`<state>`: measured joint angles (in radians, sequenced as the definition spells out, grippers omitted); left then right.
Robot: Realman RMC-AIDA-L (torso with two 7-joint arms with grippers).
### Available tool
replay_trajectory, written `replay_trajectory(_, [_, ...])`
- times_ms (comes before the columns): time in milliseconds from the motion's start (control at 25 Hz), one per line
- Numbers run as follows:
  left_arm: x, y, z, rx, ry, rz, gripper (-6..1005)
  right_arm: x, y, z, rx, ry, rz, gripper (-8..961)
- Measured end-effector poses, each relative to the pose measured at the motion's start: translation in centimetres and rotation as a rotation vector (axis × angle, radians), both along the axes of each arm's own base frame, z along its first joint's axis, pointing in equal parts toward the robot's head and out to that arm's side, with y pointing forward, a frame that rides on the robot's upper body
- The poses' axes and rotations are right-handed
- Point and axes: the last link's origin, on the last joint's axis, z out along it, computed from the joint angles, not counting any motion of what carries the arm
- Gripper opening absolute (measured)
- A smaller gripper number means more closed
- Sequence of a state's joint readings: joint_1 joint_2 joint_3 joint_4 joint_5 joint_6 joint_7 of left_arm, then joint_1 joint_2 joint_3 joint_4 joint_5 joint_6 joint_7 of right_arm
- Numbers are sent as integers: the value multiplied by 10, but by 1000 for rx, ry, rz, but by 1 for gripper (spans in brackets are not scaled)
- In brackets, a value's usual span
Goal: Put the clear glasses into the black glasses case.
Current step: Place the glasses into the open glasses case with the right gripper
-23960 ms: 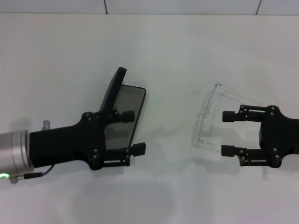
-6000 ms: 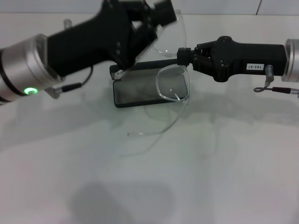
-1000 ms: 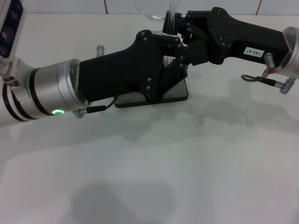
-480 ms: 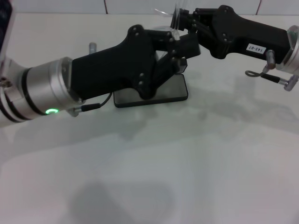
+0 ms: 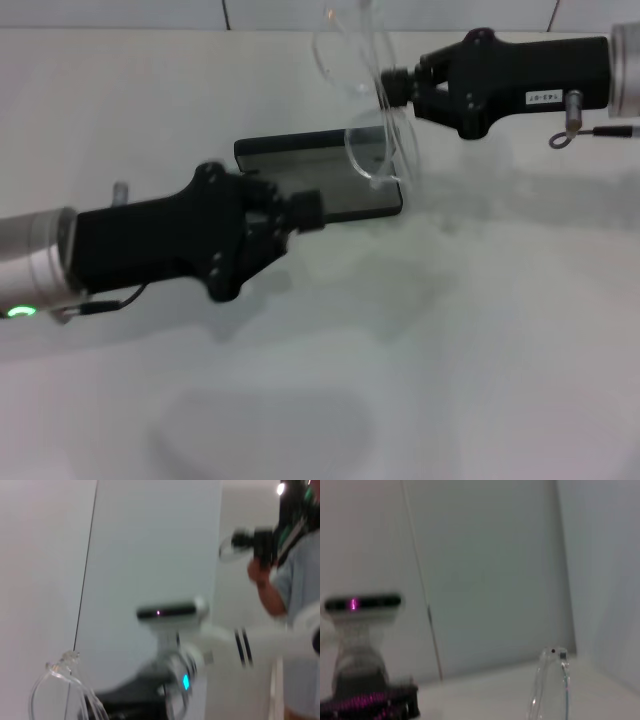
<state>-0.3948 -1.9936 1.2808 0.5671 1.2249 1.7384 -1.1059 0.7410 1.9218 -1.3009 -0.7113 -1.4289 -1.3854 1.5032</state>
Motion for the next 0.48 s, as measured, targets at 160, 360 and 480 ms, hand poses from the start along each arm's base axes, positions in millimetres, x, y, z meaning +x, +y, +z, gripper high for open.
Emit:
replay_trajectory(160, [-17, -8, 1, -40, 75, 26, 42, -18, 16, -1, -27, -249, 33, 49])
replay_trajectory(360, [-24, -14, -5, -54, 111, 38, 42, -56, 32, -11, -14, -512, 119, 49])
replay_trajectory(480, [-24, -16, -8, -63, 120, 33, 42, -76, 35, -23, 3, -649, 180, 49])
